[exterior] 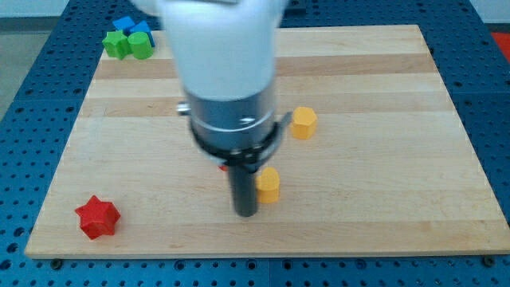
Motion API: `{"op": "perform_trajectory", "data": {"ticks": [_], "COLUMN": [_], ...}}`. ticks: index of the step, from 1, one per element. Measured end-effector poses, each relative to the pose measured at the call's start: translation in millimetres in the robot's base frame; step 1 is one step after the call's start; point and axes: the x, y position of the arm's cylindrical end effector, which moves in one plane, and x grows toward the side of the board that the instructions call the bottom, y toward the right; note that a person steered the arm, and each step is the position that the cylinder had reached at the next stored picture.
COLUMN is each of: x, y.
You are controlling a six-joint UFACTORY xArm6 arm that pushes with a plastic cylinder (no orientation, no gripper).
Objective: Move the red circle bottom left of the yellow heart
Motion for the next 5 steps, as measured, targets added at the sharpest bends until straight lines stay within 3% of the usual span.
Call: {"op": "perform_trajectory", "data": {"ticks": [2, 3, 5], "x": [-63.0, -56.6, -53.5], "y": [52.3, 51.9, -10.7]}}
